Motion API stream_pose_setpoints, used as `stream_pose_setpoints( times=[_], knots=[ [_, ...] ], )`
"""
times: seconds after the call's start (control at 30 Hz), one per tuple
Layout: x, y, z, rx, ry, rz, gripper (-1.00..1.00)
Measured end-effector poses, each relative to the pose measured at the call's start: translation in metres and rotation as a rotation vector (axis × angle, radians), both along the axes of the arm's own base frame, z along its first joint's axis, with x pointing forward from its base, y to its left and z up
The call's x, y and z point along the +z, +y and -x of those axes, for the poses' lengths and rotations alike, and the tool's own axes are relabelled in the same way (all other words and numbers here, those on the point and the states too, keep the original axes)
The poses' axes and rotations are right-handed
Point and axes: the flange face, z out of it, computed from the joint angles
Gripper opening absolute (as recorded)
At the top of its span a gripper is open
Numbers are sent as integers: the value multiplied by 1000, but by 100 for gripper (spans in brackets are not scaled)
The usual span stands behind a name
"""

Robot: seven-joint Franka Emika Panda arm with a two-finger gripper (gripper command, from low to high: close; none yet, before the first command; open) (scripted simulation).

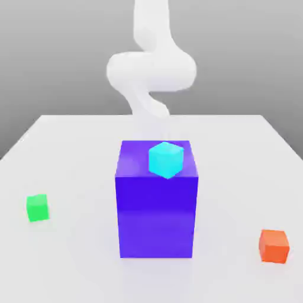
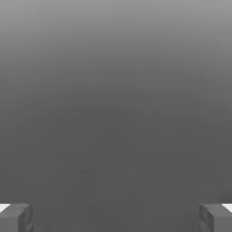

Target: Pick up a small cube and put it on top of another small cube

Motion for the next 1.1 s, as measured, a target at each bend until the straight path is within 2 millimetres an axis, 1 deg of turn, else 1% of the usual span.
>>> stream_pose_setpoints(
  times=[0.13,0.27,0.4,0.53,0.67,0.83,0.97,1.1],
  knots=[
    [-43,33,-48,40,96,61,0],
    [-92,68,-87,89,185,113,0],
    [-146,103,-119,146,271,157,0],
    [-205,140,-141,211,354,191,0],
    [-266,184,-152,293,434,218,0],
    [-345,225,-156,377,533,230,0],
    [-407,261,-147,453,610,229,0],
    [-467,297,-129,531,686,216,0]
  ],
)
